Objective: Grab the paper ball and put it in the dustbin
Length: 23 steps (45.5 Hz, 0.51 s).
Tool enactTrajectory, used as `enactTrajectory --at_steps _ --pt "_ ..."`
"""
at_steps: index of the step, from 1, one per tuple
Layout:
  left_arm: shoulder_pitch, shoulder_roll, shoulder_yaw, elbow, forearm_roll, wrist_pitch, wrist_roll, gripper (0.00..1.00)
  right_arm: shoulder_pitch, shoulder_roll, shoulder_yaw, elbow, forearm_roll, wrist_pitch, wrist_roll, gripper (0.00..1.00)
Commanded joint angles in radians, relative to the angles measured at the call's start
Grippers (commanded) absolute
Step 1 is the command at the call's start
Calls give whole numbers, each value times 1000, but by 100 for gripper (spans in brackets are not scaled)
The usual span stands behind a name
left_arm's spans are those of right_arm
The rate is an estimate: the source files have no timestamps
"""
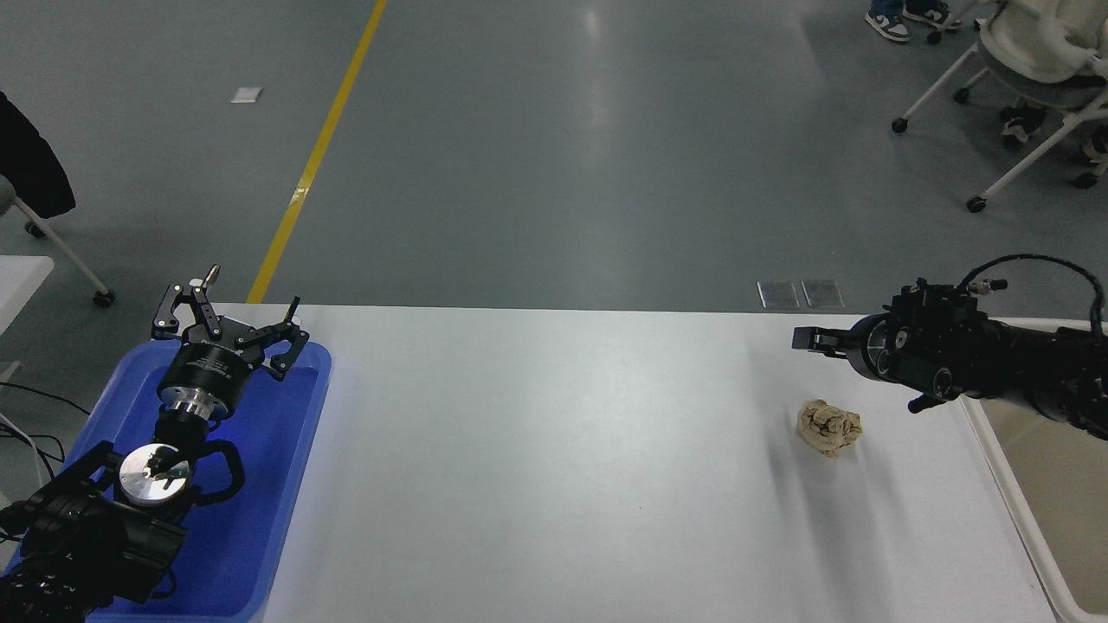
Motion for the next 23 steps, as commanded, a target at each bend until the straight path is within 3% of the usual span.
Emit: enactTrajectory --at_steps 1,23 --pt "0 0 0 1 0 0 0 100 -64 39 2 -11 -2 -39 0 100" --pt "0 0 0 0 0 0 -1 100 -100 42 -7 -4 -2 -37 0 100"
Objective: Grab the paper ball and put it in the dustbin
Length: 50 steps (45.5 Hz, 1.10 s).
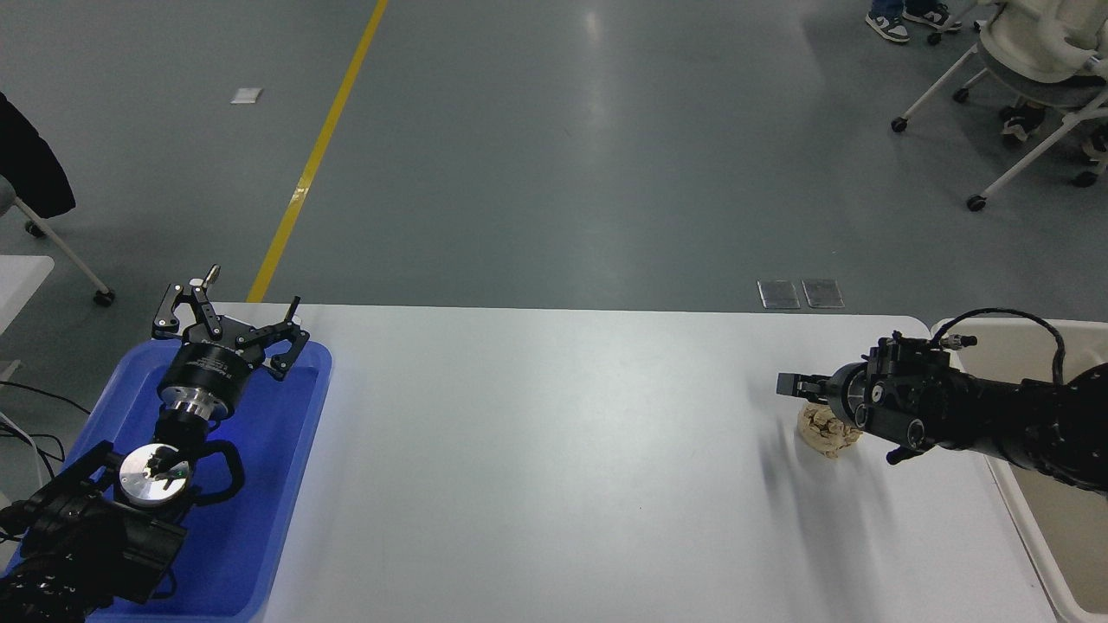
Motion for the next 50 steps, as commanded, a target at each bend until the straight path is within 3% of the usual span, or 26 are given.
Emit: enactTrajectory --at_steps 1,12,15,20,24,28,34,43,50 --pt "0 0 0 -1 0 0 1 100 -25 4 -4 1 0 -3 0 100" --pt "0 0 0 -1 0 0 1 100 -55 4 0 4 0 -1 0 100" --pt "0 0 1 0 0 0 1 100 -58 4 2 4 0 -3 0 96" --pt "0 0 0 0 0 0 1 100 -61 6 2 6 0 -12 0 75" --pt "0 0 0 0 0 0 0 100 -53 6 -3 7 -6 -18 2 43" --pt "0 0 0 0 0 0 1 100 -48 4 -4 7 -45 -26 9 35" --pt "0 0 0 0 0 0 1 100 -41 1 -4 10 -78 -40 23 12" --pt "0 0 0 -1 1 0 1 100 2 -16 -19 16 -78 -38 26 5" --pt "0 0 0 0 1 0 1 100 138 -129 -52 163 -80 -28 26 5"
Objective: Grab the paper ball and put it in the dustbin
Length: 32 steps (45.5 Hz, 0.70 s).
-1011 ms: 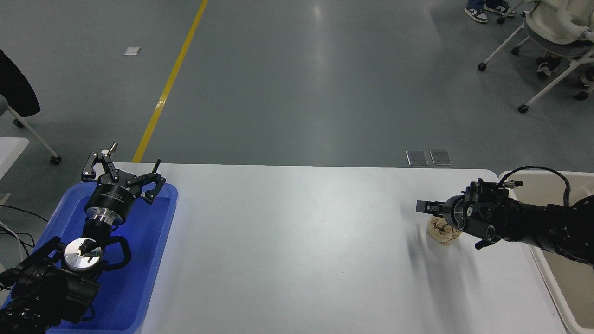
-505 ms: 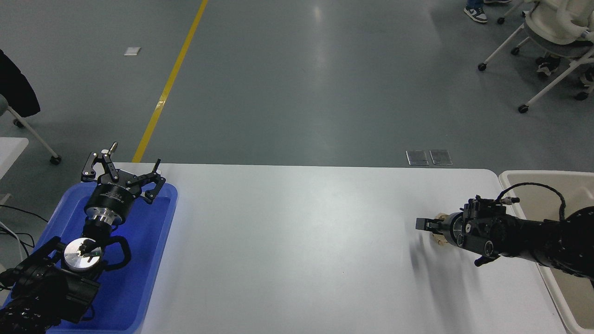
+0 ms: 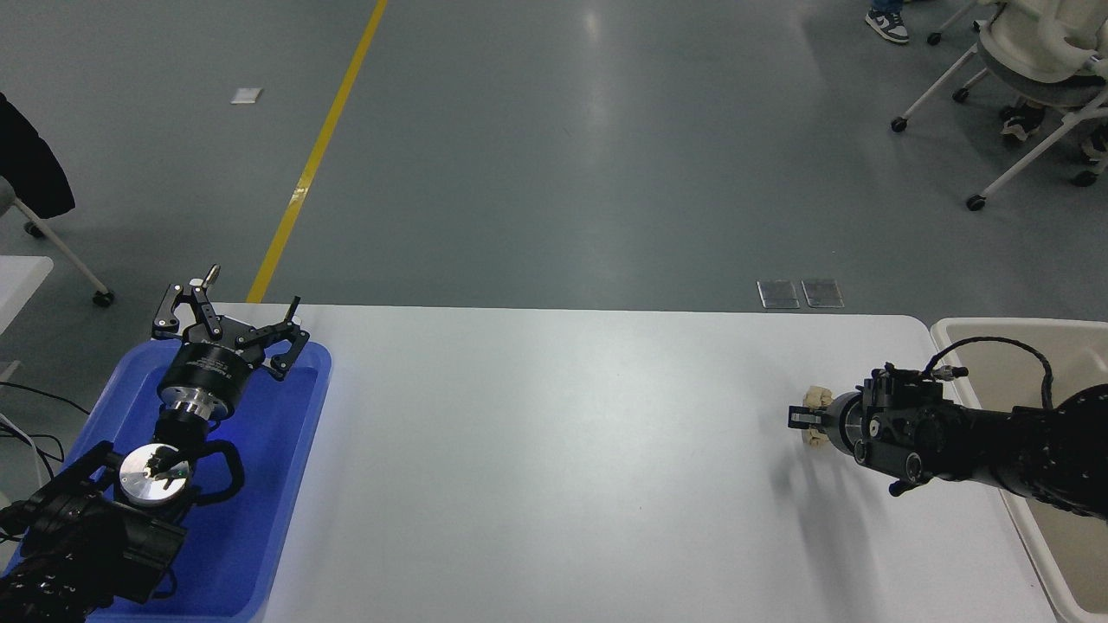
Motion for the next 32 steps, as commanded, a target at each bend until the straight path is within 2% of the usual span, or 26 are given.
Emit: enactTrajectory --at_steps 1,15,25,28,32 --pt "1 0 -1 0 1 -1 0 100 154 -121 -40 156 -10 7 4 5" --pt "0 0 1 1 1 0 0 100 505 -302 -118 471 -22 25 2 5" --pt "0 0 -1 0 1 0 0 100 740 -379 -169 568 -22 163 2 5" --pt "1 0 -1 1 1 0 0 100 798 -405 -169 575 -22 223 -1 0" --pt "1 0 -1 0 1 0 0 100 875 -439 -170 585 -20 306 -9 0"
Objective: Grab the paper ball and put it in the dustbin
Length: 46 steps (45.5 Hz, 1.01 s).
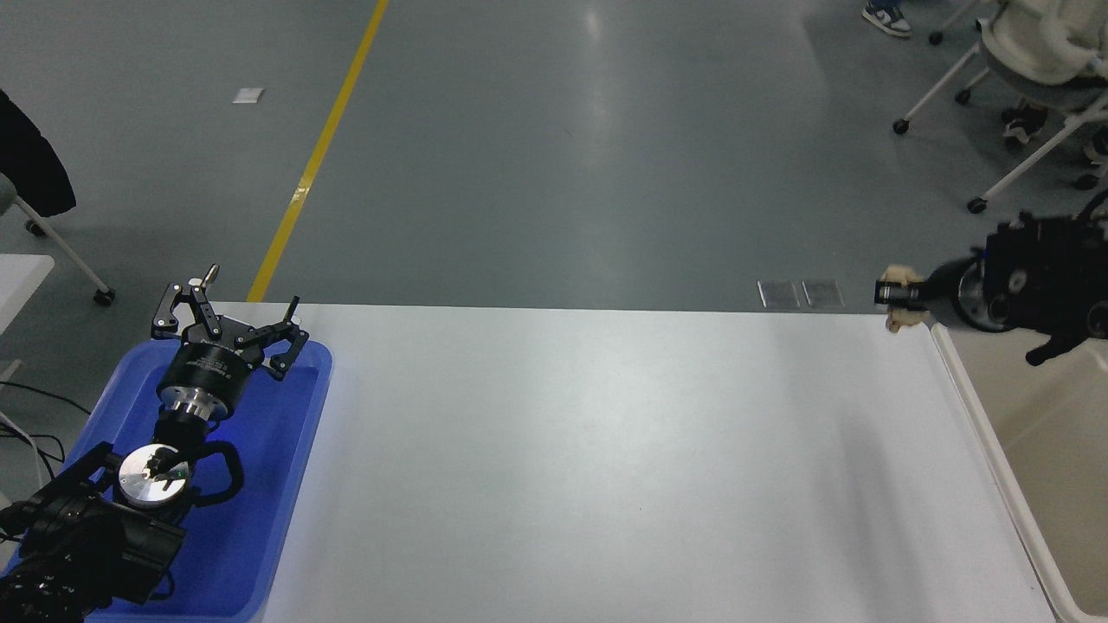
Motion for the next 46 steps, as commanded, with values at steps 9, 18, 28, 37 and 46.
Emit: enactTrajectory --at_steps 9,18,28,37,46 --pt "1 0 0 1 -1 0 -1 100 368 -154 -26 87 -1 280 -9 0" --pt "0 0 0 1 -1 0 -1 100 454 -169 -26 89 -1 340 -9 0" --pt "1 0 1 1 -1 0 -1 100 451 -169 -24 89 -4 346 -9 0" --pt "1 0 1 -1 -1 0 -1 100 394 -194 -26 78 -24 329 -9 0" --pt "1 0 0 1 -1 0 -1 100 267 -238 -27 33 -37 216 -11 0"
